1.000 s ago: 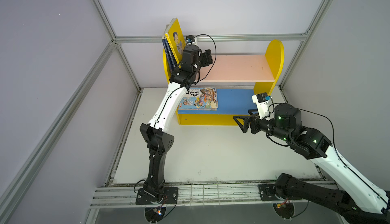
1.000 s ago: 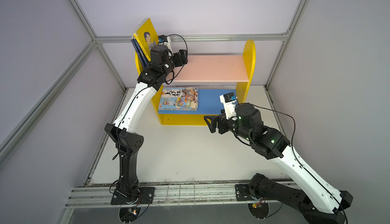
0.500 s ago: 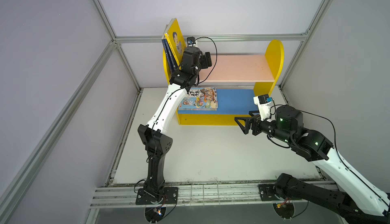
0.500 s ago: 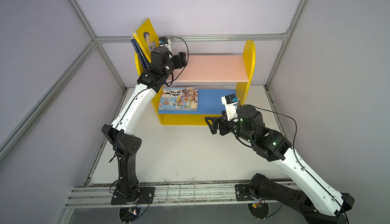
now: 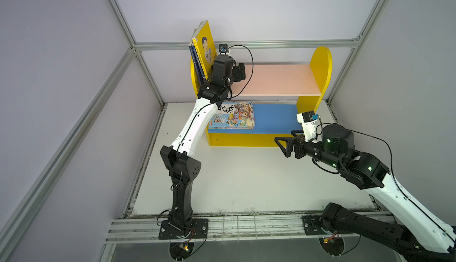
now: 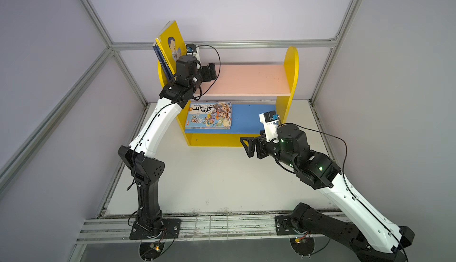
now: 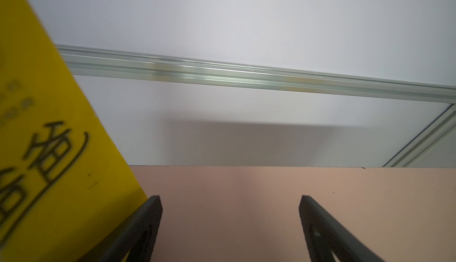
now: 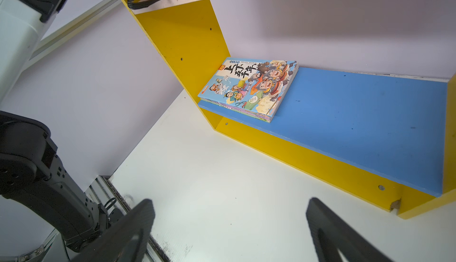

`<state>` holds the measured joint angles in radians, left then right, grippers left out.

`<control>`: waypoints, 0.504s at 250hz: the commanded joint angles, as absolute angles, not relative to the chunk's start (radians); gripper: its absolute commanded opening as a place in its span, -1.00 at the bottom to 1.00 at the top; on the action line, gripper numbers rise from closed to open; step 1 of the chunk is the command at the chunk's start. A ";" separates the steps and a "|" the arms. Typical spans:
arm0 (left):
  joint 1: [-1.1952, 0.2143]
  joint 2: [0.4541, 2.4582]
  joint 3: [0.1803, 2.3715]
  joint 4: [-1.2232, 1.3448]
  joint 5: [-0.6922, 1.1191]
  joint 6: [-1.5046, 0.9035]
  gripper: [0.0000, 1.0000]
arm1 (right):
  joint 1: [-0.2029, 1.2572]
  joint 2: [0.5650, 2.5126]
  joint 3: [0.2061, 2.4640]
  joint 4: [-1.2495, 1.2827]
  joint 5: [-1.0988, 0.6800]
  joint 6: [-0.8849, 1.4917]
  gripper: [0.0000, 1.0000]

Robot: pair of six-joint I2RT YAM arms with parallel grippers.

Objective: Stacking books/files
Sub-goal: Adjust the book on the bookshelf.

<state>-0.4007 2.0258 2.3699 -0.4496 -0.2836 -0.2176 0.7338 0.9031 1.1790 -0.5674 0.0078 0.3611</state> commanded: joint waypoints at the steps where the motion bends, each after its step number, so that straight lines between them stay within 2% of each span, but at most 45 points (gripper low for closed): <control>1: -0.398 2.010 2.366 -0.463 -0.276 -0.218 0.86 | 0.735 0.904 1.181 -0.558 0.010 0.362 0.99; 126: -0.405 1.975 2.389 -0.466 -0.136 -0.295 0.91 | 0.734 0.909 1.182 -0.555 0.005 0.364 1.00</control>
<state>-0.4034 1.9858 2.3680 -0.4709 -0.2077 -0.2672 0.7338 0.9054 1.1793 -0.5674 0.0078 0.3634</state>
